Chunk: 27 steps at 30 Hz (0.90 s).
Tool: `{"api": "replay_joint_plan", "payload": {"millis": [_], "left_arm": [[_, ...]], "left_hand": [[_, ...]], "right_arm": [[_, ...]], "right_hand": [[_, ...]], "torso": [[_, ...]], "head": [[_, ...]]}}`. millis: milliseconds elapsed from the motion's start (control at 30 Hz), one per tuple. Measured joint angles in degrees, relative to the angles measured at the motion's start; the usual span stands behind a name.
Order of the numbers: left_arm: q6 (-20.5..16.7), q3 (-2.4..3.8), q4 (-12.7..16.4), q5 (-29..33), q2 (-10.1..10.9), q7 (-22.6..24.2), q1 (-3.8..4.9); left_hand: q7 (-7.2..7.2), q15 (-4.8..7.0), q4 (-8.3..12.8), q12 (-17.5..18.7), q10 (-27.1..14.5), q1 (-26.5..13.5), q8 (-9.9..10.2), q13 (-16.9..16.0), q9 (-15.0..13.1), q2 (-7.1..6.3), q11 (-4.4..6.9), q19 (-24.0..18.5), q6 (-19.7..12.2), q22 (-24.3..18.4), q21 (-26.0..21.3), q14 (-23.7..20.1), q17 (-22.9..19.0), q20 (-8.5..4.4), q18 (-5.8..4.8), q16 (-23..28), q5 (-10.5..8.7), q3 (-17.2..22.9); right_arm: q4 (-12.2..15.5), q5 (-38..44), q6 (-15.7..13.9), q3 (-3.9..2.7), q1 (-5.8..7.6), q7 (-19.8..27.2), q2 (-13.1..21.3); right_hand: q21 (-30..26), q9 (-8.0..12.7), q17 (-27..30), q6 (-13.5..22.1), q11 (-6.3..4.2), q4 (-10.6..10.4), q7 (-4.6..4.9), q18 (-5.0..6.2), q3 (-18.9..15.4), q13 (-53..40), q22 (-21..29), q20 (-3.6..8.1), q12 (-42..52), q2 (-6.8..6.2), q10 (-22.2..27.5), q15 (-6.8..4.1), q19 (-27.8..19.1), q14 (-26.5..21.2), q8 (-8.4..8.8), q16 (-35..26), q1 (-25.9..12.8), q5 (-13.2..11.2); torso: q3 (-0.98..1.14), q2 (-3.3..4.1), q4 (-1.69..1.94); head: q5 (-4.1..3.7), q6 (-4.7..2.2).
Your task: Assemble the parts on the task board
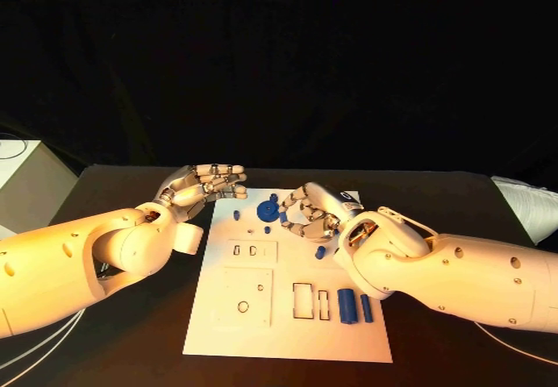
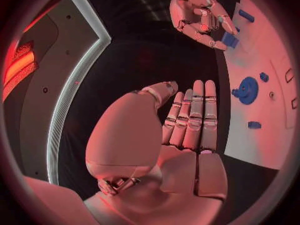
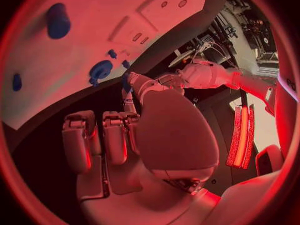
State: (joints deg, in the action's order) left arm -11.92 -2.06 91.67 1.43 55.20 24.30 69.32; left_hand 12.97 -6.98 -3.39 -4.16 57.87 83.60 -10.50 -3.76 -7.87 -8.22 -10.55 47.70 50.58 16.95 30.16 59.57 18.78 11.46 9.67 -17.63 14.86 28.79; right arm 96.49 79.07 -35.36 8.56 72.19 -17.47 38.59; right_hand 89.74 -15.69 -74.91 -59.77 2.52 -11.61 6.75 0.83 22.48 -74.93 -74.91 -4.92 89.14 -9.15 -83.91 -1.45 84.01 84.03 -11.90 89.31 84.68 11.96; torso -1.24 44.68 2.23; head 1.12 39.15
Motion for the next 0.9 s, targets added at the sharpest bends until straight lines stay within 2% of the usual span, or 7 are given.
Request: {"api": "replay_joint_plan", "payload": {"millis": [167,233,333,533,900], "left_arm": [[0.00,0.00,-0.43,0.00,-0.19,0.03,0.00],[0.00,0.00,-0.52,0.00,-0.26,0.03,0.01],[0.00,0.00,-0.55,0.01,-0.28,0.03,0.01],[0.00,0.00,-0.54,0.01,-0.33,0.03,0.01],[0.00,0.00,-0.31,0.01,-0.39,0.00,0.01]], "left_hand": [[-0.20,0.00,0.16,0.00,0.21,-0.18,0.00,0.00,0.00,0.18,0.21,0.00,0.20,0.15,0.22,0.00,0.06,0.00,0.00,0.00,0.00,-0.16],[-0.20,0.00,0.16,0.00,0.21,-0.23,0.00,0.00,0.00,0.23,0.21,0.00,0.20,0.16,0.22,0.00,0.06,0.00,0.00,0.00,0.00,-0.16],[-0.20,0.00,0.16,0.00,0.21,-0.23,0.00,0.00,0.00,0.23,0.21,0.00,0.20,0.16,0.22,0.00,0.05,0.00,0.00,0.00,0.00,-0.16],[-0.20,0.00,0.16,0.00,0.21,-0.23,0.00,0.00,0.00,0.23,0.21,0.01,0.20,0.15,0.21,0.00,0.05,0.00,-0.01,0.00,0.00,-0.16],[-0.20,0.00,0.16,0.00,0.21,-0.23,0.00,0.00,-0.01,0.23,0.20,0.01,0.20,0.15,0.21,0.00,0.05,0.00,0.00,0.00,0.00,-0.16]], "right_arm": [[-0.73,2.43,-0.10,0.11,-1.57,-3.18,-3.07],[-1.26,3.44,-0.11,0.21,-2.39,-4.29,-4.38],[-1.83,4.71,-0.11,0.32,-3.21,-5.48,-5.56],[-3.45,6.87,-0.15,0.46,-4.67,-7.16,-7.75],[-5.27,9.82,-0.20,0.58,-6.26,-8.56,-9.82]], "right_hand": [[0.00,-0.02,0.00,-0.03,0.00,0.01,-0.04,0.00,0.01,0.01,0.00,0.00,-0.08,-0.08,0.00,0.00,0.00,0.00,-0.01,0.00,-0.08,-0.11],[0.00,-0.03,0.00,-0.04,0.00,0.01,-0.05,0.00,0.30,0.01,0.00,0.00,-0.22,-0.31,0.00,0.00,0.00,0.00,-0.98,0.00,-0.31,-0.33],[0.00,-0.04,0.00,-0.03,0.00,0.01,-0.06,0.00,0.31,0.01,0.01,0.00,-0.22,-0.31,0.00,0.00,0.00,0.00,-0.98,0.00,-0.31,-0.35],[0.00,-0.06,0.00,0.00,0.00,0.01,-0.09,0.00,0.31,0.01,-0.04,0.00,-0.22,-0.61,0.00,0.00,0.00,0.00,-1.33,0.00,-0.60,-0.36],[0.00,-0.08,0.00,-0.05,0.00,0.16,0.00,0.00,0.46,0.02,-0.03,-0.01,-0.22,-0.61,0.00,0.01,0.00,0.00,-1.53,0.00,-0.60,-0.54]], "torso": [[-0.23,-0.30,0.02],[-0.32,-0.36,0.03],[-0.40,-0.44,0.05],[-0.40,-0.40,0.10],[-0.31,-0.27,0.14]], "head": [[0.54,0.36],[0.76,0.54],[0.98,0.67],[1.23,0.91],[1.55,1.47]]}}
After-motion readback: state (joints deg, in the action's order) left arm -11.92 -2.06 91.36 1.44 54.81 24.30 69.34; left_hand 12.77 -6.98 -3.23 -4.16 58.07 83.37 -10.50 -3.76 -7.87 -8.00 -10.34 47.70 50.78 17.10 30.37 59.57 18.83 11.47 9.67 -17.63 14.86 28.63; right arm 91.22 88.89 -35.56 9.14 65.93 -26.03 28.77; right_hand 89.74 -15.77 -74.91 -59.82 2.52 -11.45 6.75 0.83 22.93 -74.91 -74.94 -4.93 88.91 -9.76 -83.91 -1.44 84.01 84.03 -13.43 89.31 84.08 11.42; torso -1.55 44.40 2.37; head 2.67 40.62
